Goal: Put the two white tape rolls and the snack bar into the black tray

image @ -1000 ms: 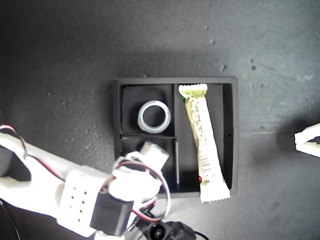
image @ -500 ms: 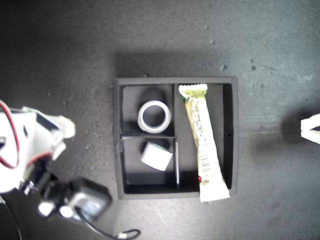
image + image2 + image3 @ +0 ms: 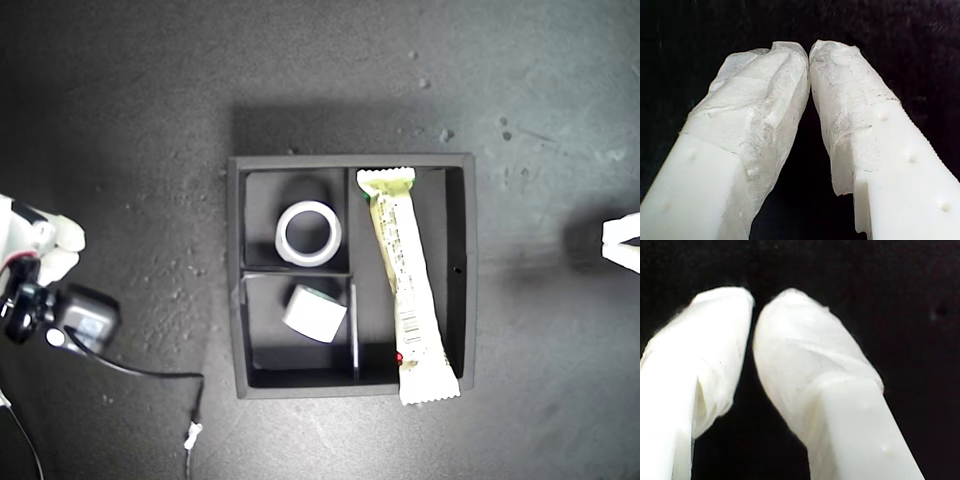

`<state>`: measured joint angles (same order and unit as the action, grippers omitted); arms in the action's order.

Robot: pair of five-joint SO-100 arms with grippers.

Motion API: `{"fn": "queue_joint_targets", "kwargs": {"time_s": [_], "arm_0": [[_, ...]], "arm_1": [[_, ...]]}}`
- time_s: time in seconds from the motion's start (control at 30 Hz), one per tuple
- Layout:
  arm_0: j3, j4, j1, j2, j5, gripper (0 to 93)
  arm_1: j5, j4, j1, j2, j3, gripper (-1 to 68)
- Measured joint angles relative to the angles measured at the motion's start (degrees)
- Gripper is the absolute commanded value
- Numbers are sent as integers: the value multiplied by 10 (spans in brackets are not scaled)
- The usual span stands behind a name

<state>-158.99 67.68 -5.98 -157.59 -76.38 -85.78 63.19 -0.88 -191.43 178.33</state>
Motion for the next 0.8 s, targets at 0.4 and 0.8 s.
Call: {"fn": "queue_joint_targets", "kwargs": {"time_s": [0.4, 0.8], "arm_0": [[-159, 32, 21, -248, -2, 0], [-175, 101, 28, -336, -97, 12]], "arm_1": [[-25, 133, -12, 1, 0, 1], [-25, 135, -17, 1, 0, 2]]}}
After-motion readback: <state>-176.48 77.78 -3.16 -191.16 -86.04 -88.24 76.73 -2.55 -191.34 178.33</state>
